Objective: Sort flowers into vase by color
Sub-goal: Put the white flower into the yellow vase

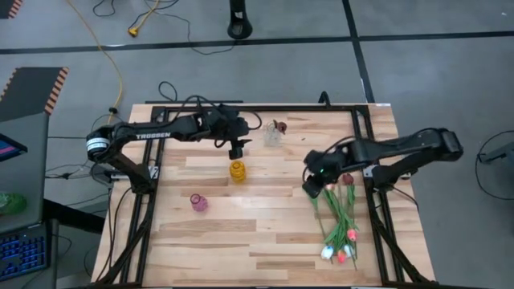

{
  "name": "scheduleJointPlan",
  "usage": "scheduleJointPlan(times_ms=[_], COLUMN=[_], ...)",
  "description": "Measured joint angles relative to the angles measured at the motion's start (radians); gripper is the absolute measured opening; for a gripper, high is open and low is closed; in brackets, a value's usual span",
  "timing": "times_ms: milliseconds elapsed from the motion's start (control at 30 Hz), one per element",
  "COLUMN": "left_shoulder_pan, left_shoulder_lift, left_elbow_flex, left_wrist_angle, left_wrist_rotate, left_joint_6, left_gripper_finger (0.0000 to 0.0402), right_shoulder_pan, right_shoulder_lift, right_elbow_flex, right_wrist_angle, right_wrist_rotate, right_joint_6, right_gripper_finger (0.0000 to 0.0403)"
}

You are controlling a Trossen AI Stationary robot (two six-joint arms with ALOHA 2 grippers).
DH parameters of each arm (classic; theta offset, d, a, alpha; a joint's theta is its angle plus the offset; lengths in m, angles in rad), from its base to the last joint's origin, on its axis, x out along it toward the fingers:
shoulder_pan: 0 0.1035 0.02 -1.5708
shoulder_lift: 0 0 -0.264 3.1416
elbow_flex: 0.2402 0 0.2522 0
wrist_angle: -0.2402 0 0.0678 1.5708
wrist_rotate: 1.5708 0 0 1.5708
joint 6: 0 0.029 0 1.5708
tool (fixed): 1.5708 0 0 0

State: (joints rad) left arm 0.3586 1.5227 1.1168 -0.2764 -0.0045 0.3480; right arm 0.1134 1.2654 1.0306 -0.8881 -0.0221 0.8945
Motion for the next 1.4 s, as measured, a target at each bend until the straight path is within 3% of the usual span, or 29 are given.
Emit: scheduleJointPlan(times_ms=[533, 1167, 1400], left_shoulder_pan=[-0.004, -0.006, -0.006], left_shoulder_lift=[-0.080, -0.080, -0.080], left_elbow_flex=[0.000, 0.000, 0.000], left_wrist_angle=[-0.079, -0.077, -0.077], left_wrist_rotate=[0.008, 0.009, 0.009], left_joint_6=[-0.001, -0.003, -0.003], left_gripper_finger=[0.0181, 0.0181, 0.0181], right_shoulder_pan=[0.154, 0.207, 0.206], right_shoulder_lift=[0.294, 0.507, 0.520], right_elbow_flex=[0.000, 0.000, 0.000], right_wrist_angle=[-0.082, -0.084, -0.073], right_wrist_rotate=[-0.003, -0.067, -0.089], right_joint_6=[0.314, 0.316, 0.312], right_gripper_finger=[0.0166, 0.0166, 0.0115])
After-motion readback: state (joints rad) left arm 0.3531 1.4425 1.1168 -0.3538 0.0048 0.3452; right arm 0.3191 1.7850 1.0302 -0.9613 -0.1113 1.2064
